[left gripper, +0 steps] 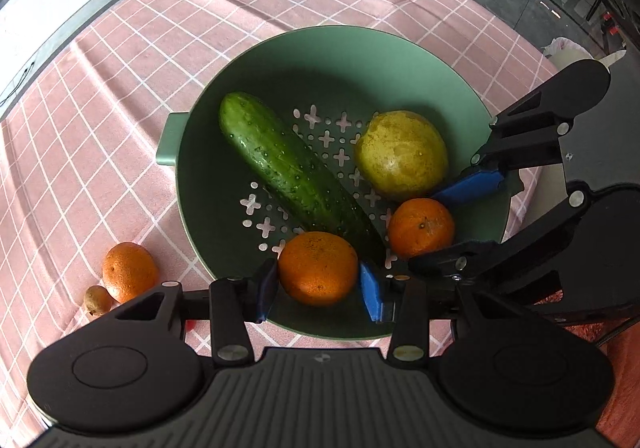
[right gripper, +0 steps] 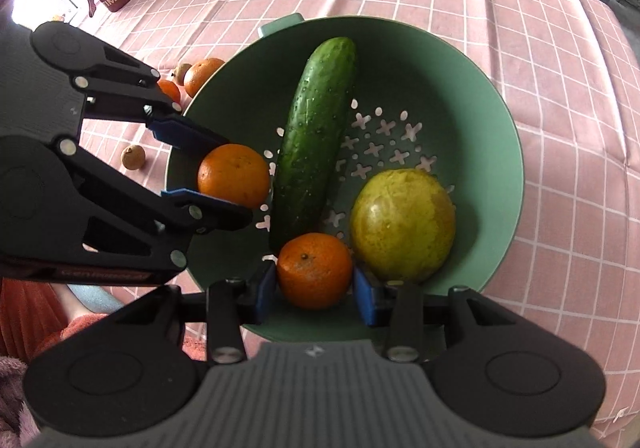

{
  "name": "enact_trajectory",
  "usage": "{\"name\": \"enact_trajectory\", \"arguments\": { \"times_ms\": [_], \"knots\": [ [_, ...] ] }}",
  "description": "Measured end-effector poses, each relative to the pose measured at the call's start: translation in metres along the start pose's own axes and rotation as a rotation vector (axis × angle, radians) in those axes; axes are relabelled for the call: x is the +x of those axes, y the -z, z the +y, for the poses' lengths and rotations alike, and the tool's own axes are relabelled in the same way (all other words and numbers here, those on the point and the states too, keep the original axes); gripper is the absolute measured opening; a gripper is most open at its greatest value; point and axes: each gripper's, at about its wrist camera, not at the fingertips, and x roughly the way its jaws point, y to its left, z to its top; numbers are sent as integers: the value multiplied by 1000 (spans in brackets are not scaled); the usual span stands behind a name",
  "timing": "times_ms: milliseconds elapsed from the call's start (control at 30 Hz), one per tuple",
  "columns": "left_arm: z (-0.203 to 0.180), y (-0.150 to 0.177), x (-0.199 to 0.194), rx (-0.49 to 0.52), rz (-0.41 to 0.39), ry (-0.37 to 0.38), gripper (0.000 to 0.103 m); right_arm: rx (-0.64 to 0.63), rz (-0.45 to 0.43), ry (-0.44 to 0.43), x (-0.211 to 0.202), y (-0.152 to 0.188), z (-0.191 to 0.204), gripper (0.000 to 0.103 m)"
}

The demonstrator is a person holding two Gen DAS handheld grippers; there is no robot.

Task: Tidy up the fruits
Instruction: 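Lower both oranges into the colander and open both grippers, then move both grippers back toward the remaining oranges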

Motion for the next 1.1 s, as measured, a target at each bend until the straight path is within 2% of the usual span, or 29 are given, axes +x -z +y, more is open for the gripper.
{"name": "enact_trajectory", "arguments": {
  "times_ms": [267,367,433,533,700,867,1100],
  "knots": [
    [1,1,3,-2,-11,9,55,-10,9,19,-1,0,2,40],
    [4,1,-2,-34,-24,20,57,0,-2,30,-6,0,2,46],
    [6,3,-10,-58,-49,24,61,2,-14,39,-11,1,3,53],
    [7,9,-27,-69,-102,14,61,6,-44,46,-21,2,9,53],
    [15,26,-64,-114,-208,2,61,28,-150,46,-43,8,22,53],
    [30,56,-100,-187,-317,-50,61,53,-283,48,-57,16,47,53],
    [55,103,-126,-316,-433,-99,61,96,-451,29,-55,28,94,49]
  ]
}}
